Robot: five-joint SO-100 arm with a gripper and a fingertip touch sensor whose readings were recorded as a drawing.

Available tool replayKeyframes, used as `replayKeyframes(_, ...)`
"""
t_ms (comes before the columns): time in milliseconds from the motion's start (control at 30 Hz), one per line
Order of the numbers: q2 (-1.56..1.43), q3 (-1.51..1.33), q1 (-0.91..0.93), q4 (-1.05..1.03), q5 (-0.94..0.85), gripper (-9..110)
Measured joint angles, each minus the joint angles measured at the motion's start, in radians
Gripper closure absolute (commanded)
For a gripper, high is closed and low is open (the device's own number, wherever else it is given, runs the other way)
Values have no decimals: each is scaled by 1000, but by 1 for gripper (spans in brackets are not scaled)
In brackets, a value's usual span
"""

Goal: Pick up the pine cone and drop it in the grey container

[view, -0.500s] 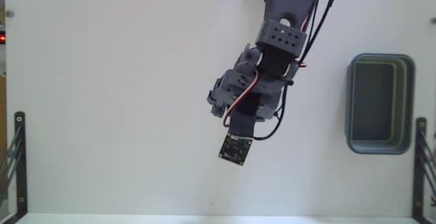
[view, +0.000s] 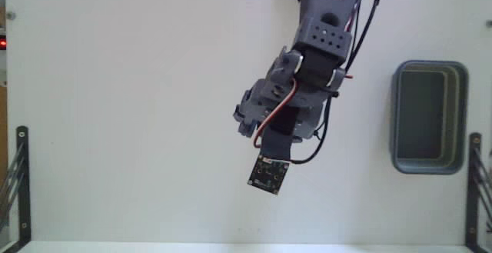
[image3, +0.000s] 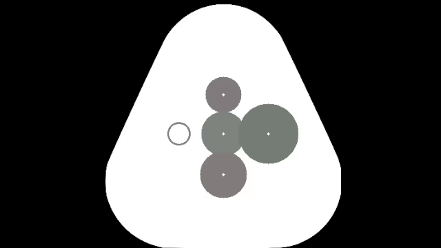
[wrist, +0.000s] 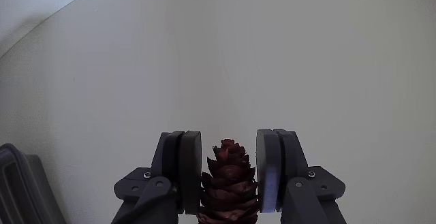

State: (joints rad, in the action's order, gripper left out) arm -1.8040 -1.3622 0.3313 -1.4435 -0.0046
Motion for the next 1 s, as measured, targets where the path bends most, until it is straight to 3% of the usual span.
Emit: replayKeyframes(1000,23,20,-49,-3,2,56)
